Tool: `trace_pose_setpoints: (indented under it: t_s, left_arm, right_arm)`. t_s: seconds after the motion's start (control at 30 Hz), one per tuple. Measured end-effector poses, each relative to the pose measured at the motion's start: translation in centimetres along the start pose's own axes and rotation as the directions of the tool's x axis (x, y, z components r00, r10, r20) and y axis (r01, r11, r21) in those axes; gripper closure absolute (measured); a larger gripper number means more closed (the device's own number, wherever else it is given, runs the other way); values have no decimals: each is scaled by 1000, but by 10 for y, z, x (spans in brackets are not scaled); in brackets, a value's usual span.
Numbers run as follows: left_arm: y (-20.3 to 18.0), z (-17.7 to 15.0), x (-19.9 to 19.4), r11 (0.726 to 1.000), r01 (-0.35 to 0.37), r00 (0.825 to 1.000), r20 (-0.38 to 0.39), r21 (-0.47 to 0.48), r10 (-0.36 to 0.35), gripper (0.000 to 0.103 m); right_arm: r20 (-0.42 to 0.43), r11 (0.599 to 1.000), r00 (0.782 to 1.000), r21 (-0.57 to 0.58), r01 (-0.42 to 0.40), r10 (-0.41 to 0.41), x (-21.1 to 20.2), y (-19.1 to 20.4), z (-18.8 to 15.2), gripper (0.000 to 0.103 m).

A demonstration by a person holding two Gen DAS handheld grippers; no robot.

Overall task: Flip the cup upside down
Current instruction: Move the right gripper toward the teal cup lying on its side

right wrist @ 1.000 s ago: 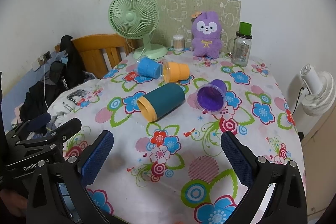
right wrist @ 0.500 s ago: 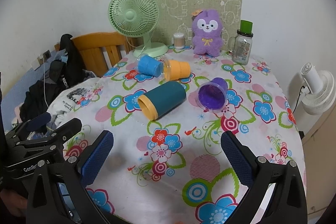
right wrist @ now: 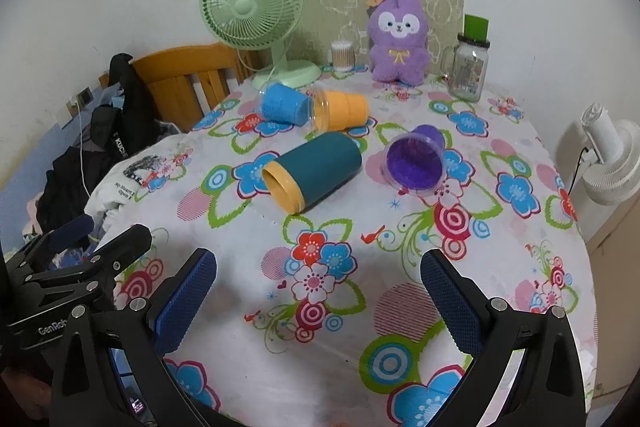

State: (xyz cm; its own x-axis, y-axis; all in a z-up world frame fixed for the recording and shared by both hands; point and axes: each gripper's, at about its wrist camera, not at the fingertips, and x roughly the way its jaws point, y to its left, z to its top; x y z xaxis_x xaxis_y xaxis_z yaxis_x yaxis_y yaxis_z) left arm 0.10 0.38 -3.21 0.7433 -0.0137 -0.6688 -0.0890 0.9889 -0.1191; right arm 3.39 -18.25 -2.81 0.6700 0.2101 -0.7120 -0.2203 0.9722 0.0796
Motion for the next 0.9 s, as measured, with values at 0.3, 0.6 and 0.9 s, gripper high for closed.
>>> trace_pose_setpoints:
  t_s: [0.3, 0.6, 0.9]
  left_arm:
    - [8, 8, 24, 1000, 7, 999, -52, -2, -7, 0]
    - [12, 29, 56, 1000, 13, 997, -71, 21, -11, 0]
    - [9, 54, 101, 996, -10, 996, -90, 88, 18, 0]
  right_arm:
    - [-48, 998, 999, 63, 14, -11, 37, -3, 16, 0]
    - [-68, 994, 998, 109, 19, -12, 90, 1, 52, 0]
    - [-125, 978, 992, 206, 24, 2, 139, -6, 69, 0]
